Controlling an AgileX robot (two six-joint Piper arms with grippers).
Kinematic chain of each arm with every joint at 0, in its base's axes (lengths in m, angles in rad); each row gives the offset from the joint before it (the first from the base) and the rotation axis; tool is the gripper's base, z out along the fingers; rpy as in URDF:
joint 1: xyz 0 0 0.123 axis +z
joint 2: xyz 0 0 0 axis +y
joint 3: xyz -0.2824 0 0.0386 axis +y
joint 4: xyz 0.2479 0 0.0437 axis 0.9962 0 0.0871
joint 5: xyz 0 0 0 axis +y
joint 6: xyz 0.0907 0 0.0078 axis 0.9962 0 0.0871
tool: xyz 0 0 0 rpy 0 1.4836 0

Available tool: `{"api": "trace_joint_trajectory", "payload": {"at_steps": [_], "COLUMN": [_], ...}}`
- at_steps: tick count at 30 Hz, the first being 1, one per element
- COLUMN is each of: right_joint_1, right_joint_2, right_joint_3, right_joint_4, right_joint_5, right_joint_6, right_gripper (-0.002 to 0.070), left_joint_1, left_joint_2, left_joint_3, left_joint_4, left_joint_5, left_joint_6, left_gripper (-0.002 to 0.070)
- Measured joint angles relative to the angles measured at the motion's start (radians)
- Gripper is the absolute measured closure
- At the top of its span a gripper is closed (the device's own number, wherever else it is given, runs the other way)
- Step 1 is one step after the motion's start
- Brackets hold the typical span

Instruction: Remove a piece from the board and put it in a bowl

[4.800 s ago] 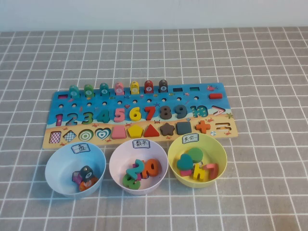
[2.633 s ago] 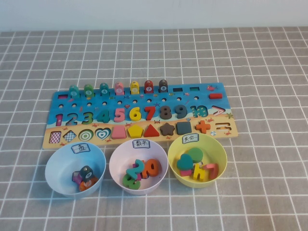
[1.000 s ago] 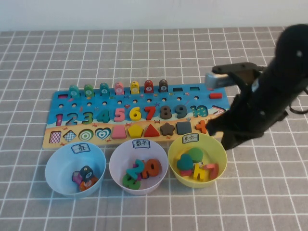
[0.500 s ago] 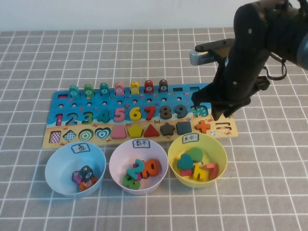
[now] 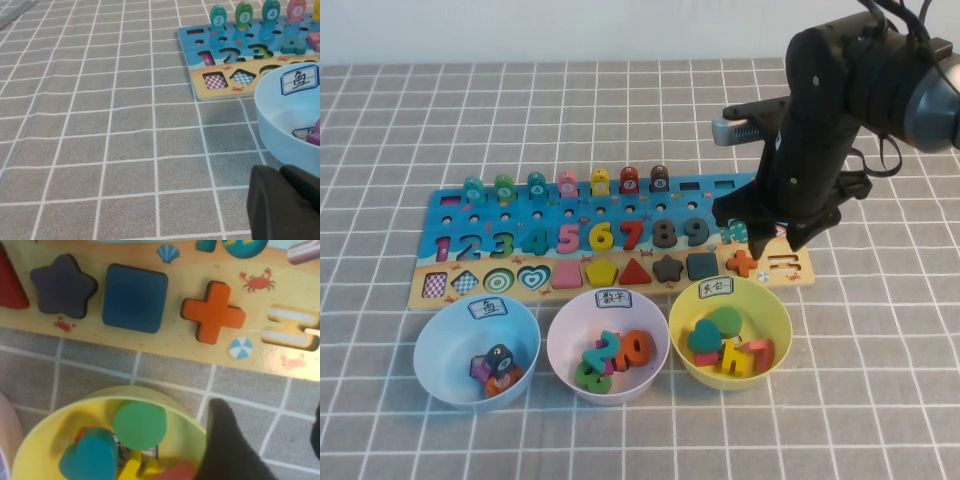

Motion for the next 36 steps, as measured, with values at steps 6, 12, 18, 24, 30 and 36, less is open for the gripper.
{"api": "trace_joint_trajectory", "payload": {"at_steps": [6, 12, 18, 24, 30, 36], "right_joint_1": [0.000, 0.000, 0.000, 0.000, 0.000, 0.000], "right_joint_2": [0.001, 0.033, 0.065, 0.074, 0.088, 0.114], "right_joint_3": [0.000, 0.000, -0.002, -0.002, -0.008, -0.010], "right_joint_4": [0.012, 0.037, 0.054, 0.063, 0.065, 0.058], "right_joint_5": [-0.012, -0.022, -0.058, -0.089, -0.101, -0.107], "right_joint_6": [0.017, 0.014, 0.010, 0.038, 0.094, 0.110], "right_gripper": [0.0344, 0.0343, 0.0343, 0.0343, 0.0343, 0.0337], "left_joint_1": [0.000, 0.000, 0.000, 0.000, 0.000, 0.000], "left_joint_2": [0.000, 0.000, 0.000, 0.000, 0.000, 0.000], "left_joint_3": [0.000, 0.000, 0.000, 0.000, 0.000, 0.000], "left_joint_4": [0.000, 0.000, 0.000, 0.000, 0.000, 0.000], "left_joint_5": [0.000, 0.000, 0.000, 0.000, 0.000, 0.000], "left_joint_6": [0.000, 0.000, 0.000, 0.000, 0.000, 0.000], "left_gripper": [0.0676, 0.0676, 0.0676, 0.0676, 0.0676, 0.0676]}}
